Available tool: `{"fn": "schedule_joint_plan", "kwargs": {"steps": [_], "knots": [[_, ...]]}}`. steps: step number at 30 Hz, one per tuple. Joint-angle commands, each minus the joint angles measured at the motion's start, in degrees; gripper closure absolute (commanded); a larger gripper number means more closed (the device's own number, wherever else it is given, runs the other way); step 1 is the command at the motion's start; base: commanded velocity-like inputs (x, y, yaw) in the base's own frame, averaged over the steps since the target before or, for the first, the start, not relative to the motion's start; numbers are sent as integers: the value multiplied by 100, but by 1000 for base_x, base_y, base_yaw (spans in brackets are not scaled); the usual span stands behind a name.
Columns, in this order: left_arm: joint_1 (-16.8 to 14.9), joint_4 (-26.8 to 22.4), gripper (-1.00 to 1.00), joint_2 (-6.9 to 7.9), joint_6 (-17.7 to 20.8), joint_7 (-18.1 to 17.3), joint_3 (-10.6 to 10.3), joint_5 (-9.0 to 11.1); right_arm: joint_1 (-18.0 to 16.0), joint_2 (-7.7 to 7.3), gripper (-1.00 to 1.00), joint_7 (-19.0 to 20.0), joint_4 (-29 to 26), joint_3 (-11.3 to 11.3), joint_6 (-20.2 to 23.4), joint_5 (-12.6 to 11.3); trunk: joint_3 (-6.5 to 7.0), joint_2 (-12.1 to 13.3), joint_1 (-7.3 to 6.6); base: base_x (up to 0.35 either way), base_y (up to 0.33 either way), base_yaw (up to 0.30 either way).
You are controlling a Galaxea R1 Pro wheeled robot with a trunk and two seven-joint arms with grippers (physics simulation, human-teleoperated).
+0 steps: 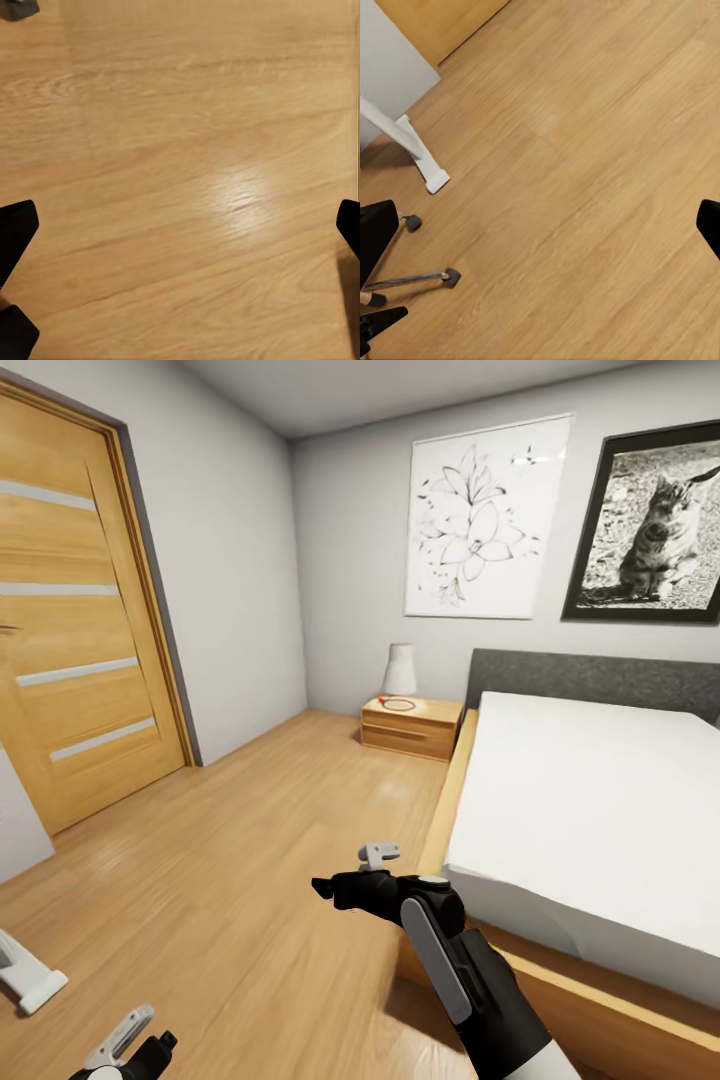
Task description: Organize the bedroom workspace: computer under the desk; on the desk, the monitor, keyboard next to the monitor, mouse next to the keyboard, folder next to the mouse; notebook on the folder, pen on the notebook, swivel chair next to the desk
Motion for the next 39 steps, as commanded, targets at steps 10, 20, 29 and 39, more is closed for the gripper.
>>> {"fn": "schedule_joint_plan", "kwargs": {"steps": [10, 20, 29, 39], "knots": [[-3, -1, -100, -4, 15, 40, 10, 56, -3, 0, -100, -9, -10, 4, 25, -18, -6, -3, 3, 341, 0, 231], [-5, 2, -100, -4, 15, 40, 10, 50, -3, 0, -100, -9, -5, 5, 25, -11, -6, -3, 3, 341, 0, 274], [-5, 2, -100, -4, 15, 40, 12, 49, -3, 0, -100, -9, -2, 5, 25, -10, -6, -3, 3, 341, 0, 277], [-5, 3, -100, -4, 15, 40, 10, 48, -3, 0, -100, -9, -2, 5, 22, -9, -6, -3, 3, 341, 0, 277]]}}
